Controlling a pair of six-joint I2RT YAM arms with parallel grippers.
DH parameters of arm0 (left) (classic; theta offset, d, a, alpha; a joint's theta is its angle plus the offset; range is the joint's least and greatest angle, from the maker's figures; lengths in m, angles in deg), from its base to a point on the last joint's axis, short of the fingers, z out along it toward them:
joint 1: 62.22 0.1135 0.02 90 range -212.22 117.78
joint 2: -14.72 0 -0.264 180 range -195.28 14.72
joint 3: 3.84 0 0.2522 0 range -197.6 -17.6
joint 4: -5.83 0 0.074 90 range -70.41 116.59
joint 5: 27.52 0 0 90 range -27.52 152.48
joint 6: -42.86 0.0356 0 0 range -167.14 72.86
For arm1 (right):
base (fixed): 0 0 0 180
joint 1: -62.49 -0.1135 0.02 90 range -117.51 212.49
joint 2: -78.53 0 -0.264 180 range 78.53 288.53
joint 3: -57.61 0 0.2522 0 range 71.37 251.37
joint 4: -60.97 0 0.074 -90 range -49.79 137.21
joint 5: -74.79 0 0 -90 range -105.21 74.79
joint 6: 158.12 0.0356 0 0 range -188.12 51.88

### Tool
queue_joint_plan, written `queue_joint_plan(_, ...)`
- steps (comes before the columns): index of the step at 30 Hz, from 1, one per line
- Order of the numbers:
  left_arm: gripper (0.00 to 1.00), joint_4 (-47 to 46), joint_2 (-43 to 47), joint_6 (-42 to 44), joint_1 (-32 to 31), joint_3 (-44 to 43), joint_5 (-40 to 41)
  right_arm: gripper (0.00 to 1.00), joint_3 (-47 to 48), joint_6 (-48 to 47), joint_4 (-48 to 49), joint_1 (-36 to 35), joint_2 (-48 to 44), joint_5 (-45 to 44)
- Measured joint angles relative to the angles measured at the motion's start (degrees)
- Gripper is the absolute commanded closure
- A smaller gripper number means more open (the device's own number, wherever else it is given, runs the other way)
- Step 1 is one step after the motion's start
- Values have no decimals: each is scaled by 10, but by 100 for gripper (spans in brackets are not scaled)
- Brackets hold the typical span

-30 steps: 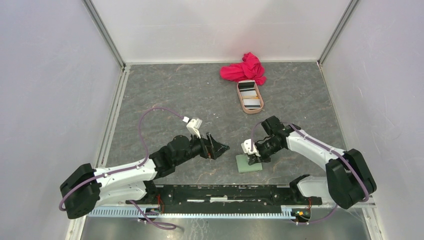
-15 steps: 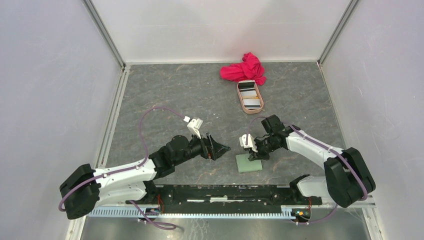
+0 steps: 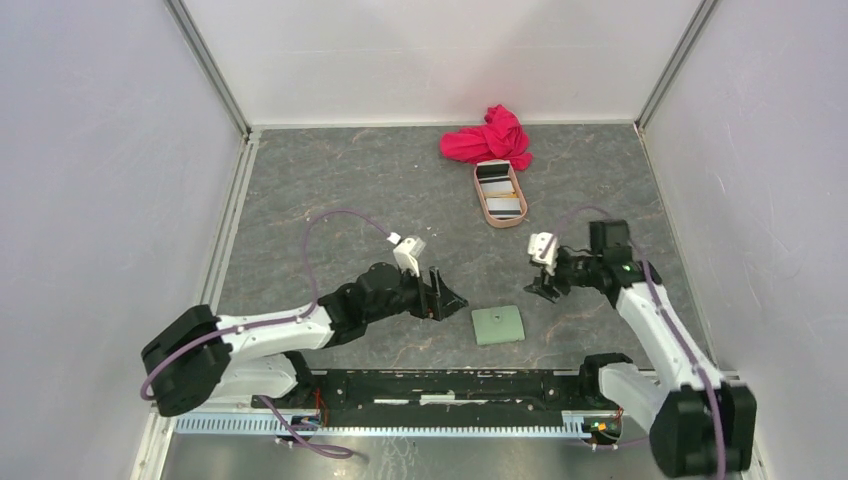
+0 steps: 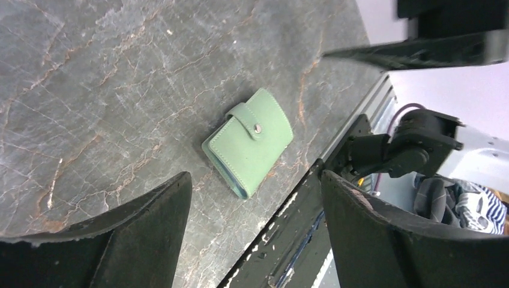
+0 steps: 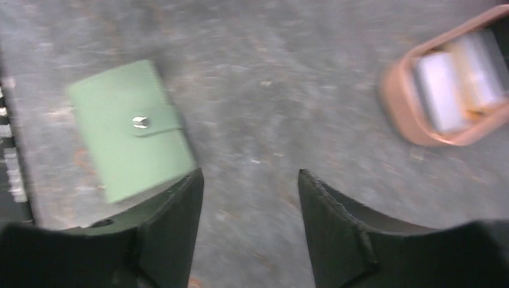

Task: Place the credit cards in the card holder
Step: Close the card holder at the center of the board, then move the card holder to the center of the board.

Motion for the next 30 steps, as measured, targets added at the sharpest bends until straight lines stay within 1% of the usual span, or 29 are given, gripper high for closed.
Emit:
queue_joint_plan(1,28,5,-18,-9,0,-11,-1,25,-7,17,20,30,-30,5)
queue_joint_plan(3,35,17,-55,-33,0,-32,-2,24,-19,46,47,71,-68,10)
queue_joint_plan(5,36,24,-81,-59,-2,-42,0,23,-28,79,69,103,-92,19)
queue_joint_plan(8,35,41,-108,-97,-15,-42,16,22,-27,120,87,122,-85,35)
queue_joint_plan(13,34,57,-120,-136,-65,-42,59,21,-19,150,85,129,-39,85)
queue_joint_plan(15,35,55,-126,-143,-80,-43,73,21,-20,151,84,129,-27,85)
queue_joint_plan(18,35,47,-146,-149,-85,-45,83,21,-20,146,77,131,-18,77)
queue_joint_plan(21,39,38,-176,-155,-85,-55,92,20,-21,144,76,132,-19,76)
queue_joint_plan(22,42,38,-187,-157,-85,-60,94,20,-21,144,76,132,-20,76)
queue_joint_plan(26,48,33,-213,-169,-85,-75,102,20,-24,143,76,132,-22,76)
queue_joint_plan(30,51,13,-230,-184,-85,-76,109,20,-25,141,76,132,-22,75)
